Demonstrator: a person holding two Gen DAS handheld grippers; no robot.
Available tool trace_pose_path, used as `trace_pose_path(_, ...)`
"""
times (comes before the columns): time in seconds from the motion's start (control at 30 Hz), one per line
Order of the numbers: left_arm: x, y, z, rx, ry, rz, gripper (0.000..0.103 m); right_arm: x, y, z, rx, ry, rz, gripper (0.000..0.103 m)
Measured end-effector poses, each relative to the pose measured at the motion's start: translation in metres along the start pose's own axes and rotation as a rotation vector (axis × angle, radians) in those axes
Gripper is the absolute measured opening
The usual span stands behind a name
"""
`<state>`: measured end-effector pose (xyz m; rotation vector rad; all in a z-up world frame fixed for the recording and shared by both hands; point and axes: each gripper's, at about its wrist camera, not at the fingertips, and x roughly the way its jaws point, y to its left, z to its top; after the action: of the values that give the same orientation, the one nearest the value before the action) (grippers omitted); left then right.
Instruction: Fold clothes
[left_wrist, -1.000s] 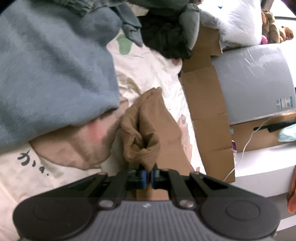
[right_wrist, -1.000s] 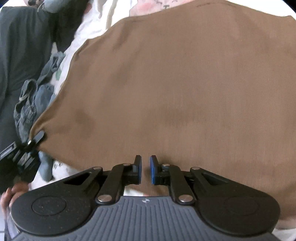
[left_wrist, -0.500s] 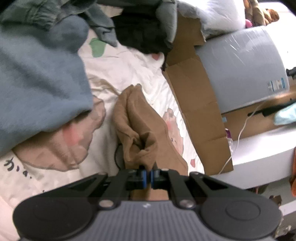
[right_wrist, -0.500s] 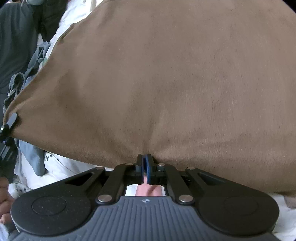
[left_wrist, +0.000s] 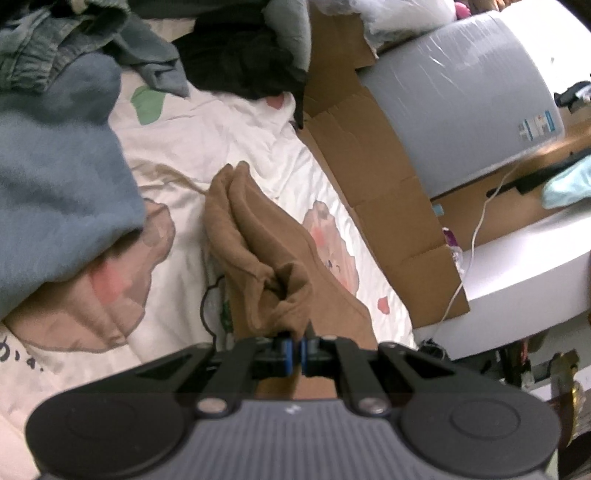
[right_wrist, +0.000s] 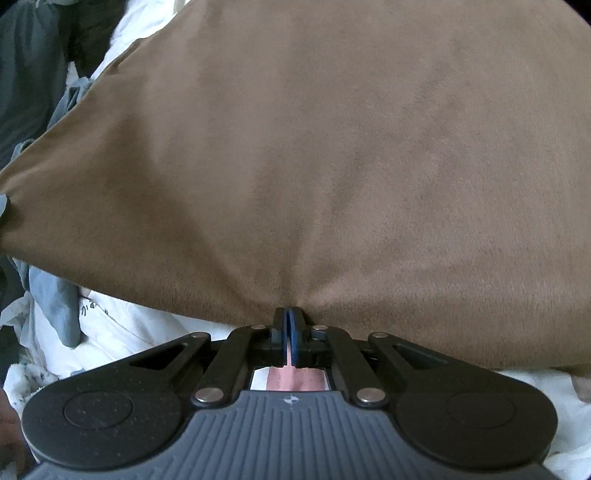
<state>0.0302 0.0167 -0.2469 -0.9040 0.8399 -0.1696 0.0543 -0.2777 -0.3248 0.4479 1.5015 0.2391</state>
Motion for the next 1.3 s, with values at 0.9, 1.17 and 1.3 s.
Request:
trace_pose_path(0.9, 0.003, -0.033, 0.004, 0.093, 0.045, 0.053, 0.004, -0.103, 0.115, -0.026, -0.72, -0.392, 0.067, 0.044)
trace_pose_path(1.17, 0.004, -0.037, 0.006, 0.094, 0.056, 0.024, 0.004, -0.099, 0.146, -0.036, -0.838, -0.444, 0.014, 0.046)
trace_pose_path(1.3, 0.003, -0.037, 0.01, 0.095, 0.064, 0.01, 0.004, -0.098, 0.164, -0.038, -0.887, -0.504, -0.044, 0.046)
